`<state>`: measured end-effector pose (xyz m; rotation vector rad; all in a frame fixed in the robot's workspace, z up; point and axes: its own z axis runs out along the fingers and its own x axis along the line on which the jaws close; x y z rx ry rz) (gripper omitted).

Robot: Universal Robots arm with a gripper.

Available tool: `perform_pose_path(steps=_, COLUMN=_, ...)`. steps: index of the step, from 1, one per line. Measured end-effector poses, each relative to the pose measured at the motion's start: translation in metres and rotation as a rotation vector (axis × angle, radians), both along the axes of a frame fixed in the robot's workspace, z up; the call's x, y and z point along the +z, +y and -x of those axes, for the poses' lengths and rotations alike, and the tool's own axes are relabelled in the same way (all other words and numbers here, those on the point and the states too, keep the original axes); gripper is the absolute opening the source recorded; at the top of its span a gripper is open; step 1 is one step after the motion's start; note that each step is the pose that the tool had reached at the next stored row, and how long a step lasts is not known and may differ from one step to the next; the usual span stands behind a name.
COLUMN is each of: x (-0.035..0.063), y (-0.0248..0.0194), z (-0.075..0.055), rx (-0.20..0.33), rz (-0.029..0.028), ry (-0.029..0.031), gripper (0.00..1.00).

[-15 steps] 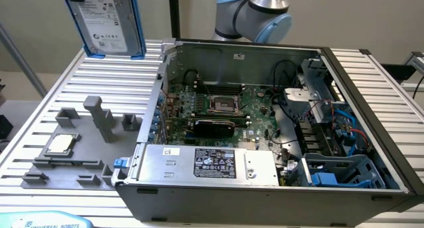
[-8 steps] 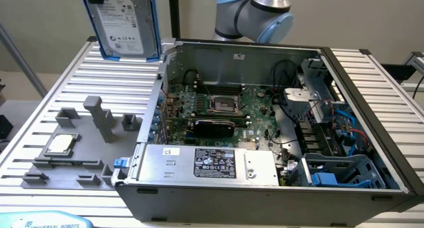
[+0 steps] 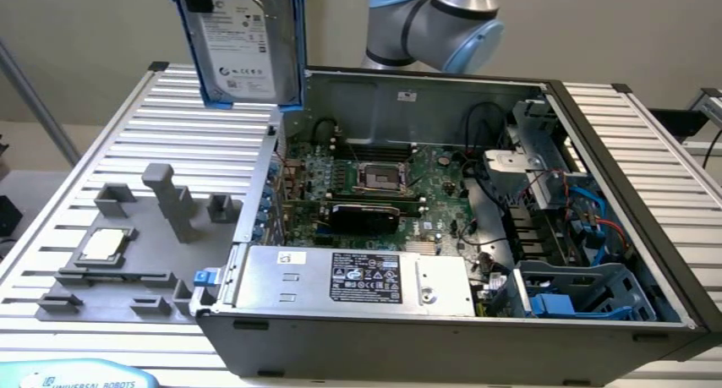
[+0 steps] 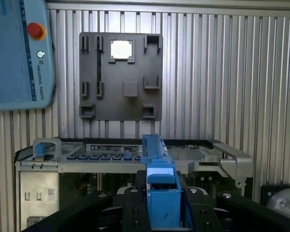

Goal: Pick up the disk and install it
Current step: 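Pick up the disk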

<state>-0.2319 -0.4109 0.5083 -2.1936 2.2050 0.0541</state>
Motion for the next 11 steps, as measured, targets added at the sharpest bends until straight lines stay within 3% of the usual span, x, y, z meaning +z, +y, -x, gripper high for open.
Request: perform_pose_path(steps=11, x=0.0001, y=-0.0167, z=-0.050, rx=0.000, rz=0.0001, ry=0.0083, gripper=0.33)
